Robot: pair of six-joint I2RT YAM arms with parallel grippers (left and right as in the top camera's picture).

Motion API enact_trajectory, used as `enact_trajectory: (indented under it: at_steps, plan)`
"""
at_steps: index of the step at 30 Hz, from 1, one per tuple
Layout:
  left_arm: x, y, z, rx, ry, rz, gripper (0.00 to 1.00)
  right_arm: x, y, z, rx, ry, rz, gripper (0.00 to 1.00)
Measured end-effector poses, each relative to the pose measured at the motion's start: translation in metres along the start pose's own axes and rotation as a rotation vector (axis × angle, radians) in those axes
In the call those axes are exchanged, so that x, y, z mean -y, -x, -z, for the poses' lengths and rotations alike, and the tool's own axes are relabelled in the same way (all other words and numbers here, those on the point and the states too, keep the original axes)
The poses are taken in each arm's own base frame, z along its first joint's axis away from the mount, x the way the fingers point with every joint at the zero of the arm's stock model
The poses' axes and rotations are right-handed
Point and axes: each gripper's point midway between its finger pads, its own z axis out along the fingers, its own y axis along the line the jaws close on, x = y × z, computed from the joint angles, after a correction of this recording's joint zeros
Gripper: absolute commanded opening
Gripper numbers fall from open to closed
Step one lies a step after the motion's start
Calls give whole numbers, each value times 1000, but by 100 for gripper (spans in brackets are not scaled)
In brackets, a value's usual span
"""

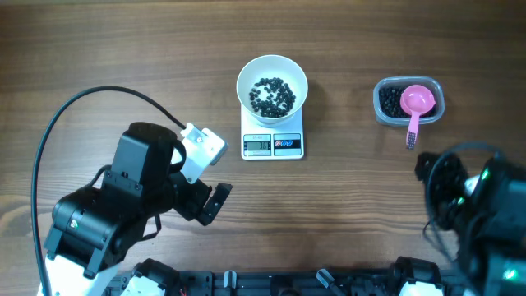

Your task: Scoop item into bowl and weigh 150g on scale

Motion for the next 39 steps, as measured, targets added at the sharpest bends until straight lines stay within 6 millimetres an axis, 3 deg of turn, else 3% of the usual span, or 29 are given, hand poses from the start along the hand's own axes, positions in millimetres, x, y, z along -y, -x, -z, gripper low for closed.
enact_trajectory:
  at_steps: [2, 9, 16, 20, 27, 33, 39]
  plan:
    - [0, 0, 0, 1, 0, 0, 100, 10, -5, -11, 23, 33, -57, 100]
    - [0, 0, 0, 1, -1, 0, 100, 39, -26, -79, 48, 191, -240, 100]
    - [0, 0, 0, 0, 0, 0, 100, 44, -23, -116, 93, 325, -345, 100]
    - [0, 0, 0, 0, 0, 0, 100, 50, -23, -122, 102, 313, -382, 100]
    - [0, 0, 0, 0, 0, 0, 100, 41, -4, -120, 187, 381, -437, 91]
    - [0, 0, 0, 0, 0, 0, 100, 56, -10, -134, 167, 315, -475, 89]
    - [0, 0, 0, 0, 0, 0, 100, 47, -3, -141, 169, 340, -485, 83]
